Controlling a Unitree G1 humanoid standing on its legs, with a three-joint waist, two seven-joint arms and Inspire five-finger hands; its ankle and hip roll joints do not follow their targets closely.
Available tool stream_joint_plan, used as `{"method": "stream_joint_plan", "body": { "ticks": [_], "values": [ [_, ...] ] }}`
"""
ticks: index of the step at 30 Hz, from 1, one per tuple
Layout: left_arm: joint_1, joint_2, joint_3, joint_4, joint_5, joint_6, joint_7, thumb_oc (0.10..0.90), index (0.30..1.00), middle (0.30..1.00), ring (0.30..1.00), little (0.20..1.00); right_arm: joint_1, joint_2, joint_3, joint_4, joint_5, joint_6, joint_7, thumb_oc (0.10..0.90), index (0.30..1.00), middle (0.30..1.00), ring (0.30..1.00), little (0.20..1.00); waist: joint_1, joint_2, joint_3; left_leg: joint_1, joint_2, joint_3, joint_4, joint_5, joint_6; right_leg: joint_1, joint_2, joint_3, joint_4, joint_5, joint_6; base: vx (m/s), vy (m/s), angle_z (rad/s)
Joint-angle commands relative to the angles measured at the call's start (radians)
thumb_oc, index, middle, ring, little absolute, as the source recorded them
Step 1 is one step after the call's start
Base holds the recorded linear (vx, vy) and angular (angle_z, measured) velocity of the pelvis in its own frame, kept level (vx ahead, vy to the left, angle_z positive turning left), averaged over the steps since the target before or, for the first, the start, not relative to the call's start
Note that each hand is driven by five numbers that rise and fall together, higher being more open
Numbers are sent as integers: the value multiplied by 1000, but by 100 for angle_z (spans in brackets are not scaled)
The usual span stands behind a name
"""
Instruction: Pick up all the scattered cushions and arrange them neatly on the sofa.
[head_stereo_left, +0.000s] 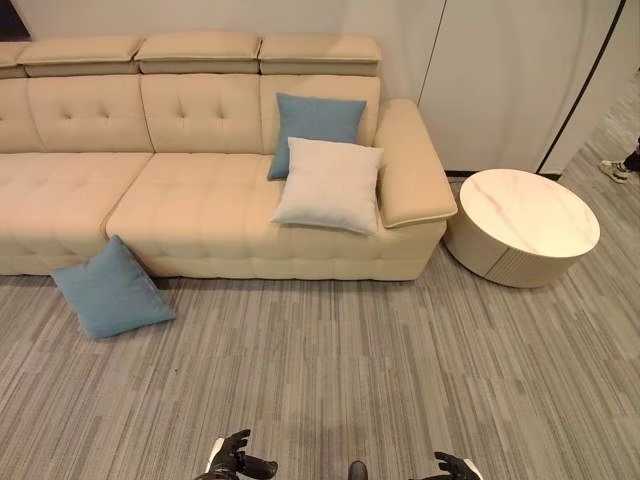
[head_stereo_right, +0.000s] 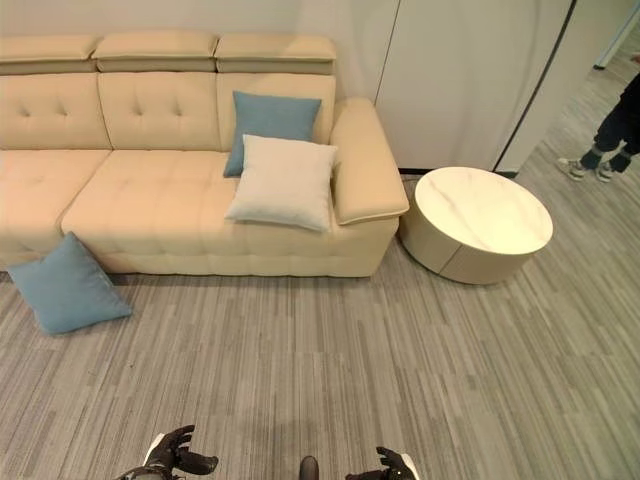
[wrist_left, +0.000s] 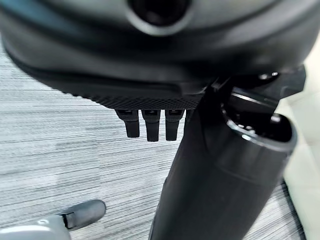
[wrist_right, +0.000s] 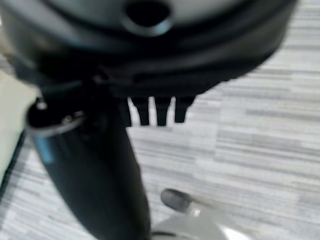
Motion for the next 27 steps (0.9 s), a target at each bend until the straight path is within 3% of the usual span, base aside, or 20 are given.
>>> {"method": "stream_joint_plan", "body": {
  "ticks": [1, 4, 8, 9, 10, 11, 13, 16, 18, 21, 24, 25, 27],
  "values": [
    [-36, 20, -8, 23, 42, -4, 20, 800, 900, 900, 900, 900, -46, -21, 6, 12, -27, -4, -22, 800, 900, 900, 900, 900, 6, -35, 58, -33, -31, -13, 57, -73, 31, -52, -160, 41, 335, -5, 173, 7, 70, 1],
    [-42, 27, 0, 22, 34, -5, 24, 800, 900, 900, 900, 900, -42, -29, 4, 11, -33, -5, -24, 800, 900, 900, 900, 900, 3, -18, 83, -27, -24, -15, 69, -84, 42, -107, -157, 28, 432, -3, 170, 46, 84, 4],
    [-37, 29, 5, 22, 33, -6, 25, 800, 900, 900, 900, 900, -34, -34, 0, 12, -39, -6, -28, 800, 900, 900, 900, 900, -1, -15, 82, -3, -28, -19, 61, -96, 42, -118, -152, 7, 421, -32, 157, 121, 6, 6],
    [-38, 27, 5, 21, 35, -5, 25, 800, 900, 900, 900, 900, -33, -39, 7, 8, -48, -8, -27, 800, 900, 900, 900, 900, -14, -19, 74, 23, -35, -27, 46, -109, 36, -133, -102, 2, 321, -79, 136, 176, -51, -6],
    [-37, 27, 5, 21, 35, -5, 25, 800, 900, 900, 900, 900, -32, -39, 8, 8, -48, -8, -27, 800, 900, 900, 900, 900, -14, -17, 75, 26, -34, -27, 45, -110, 36, -130, -100, 1, 320, -79, 136, 302, -107, -17],
    [-43, 28, -1, 20, 39, -4, 25, 800, 900, 900, 900, 900, -34, -45, 20, 0, -59, -6, -29, 800, 900, 900, 900, 900, -27, -26, 76, 40, -44, -36, 43, -120, 30, -164, -73, -5, 235, -65, 130, 188, -100, -13],
    [-43, 28, 2, 19, 37, -7, 23, 800, 900, 900, 900, 900, -27, -44, 17, 0, -54, -7, -27, 800, 900, 900, 900, 900, -29, -28, 80, 46, -45, -49, 56, -130, 25, -137, -72, -9, 192, -69, 132, 154, -94, 4],
    [-43, 14, -2, 11, 34, -10, 32, 800, 900, 900, 900, 900, -15, -44, 21, -3, -45, -11, -29, 800, 900, 900, 900, 900, -32, -31, 71, 58, -44, -58, 82, -145, 4, -85, -44, 23, 146, -78, 104, 157, -129, 24],
    [-46, 5, -5, 12, 29, -13, 30, 800, 900, 900, 900, 900, -22, -46, 20, 6, -42, -14, -31, 800, 900, 900, 900, 900, -28, -26, 59, 55, -36, -54, 100, -136, -16, -54, -41, 7, 107, -78, 96, 149, -154, 2],
    [-48, 2, -12, 4, 15, -19, 21, 800, 900, 900, 900, 900, -25, -45, 13, 2, -18, -27, -27, 800, 900, 900, 900, 900, -33, -28, 52, 13, -17, -47, 204, -100, -64, -10, -23, 20, 69, -91, 70, 135, -158, 15],
    [-67, 0, -27, -1, 13, -17, 18, 800, 900, 900, 900, 900, -35, -47, 9, -5, 4, -33, -26, 800, 900, 900, 900, 900, -32, -50, 83, -97, 8, -4, 425, -35, -112, 39, -27, 13, 36, -100, 40, 74, -162, 29],
    [-70, -1, -33, -7, 7, -14, 18, 800, 900, 900, 900, 900, -34, -46, 7, -3, 17, -30, -27, 800, 900, 900, 900, 900, -34, -62, 94, -144, 43, 50, 488, -18, -110, 70, -35, 1, 13, -111, 30, 81, -125, 31],
    [-72, -1, -39, -8, 7, -14, 18, 800, 900, 900, 900, 900, -33, -46, 8, 1, 23, -29, -27, 800, 900, 900, 900, 900, -31, -64, 97, -168, 56, 70, 481, -25, -101, 83, -39, -5, 5, -116, 31, 116, -67, 21]
  ]
}}
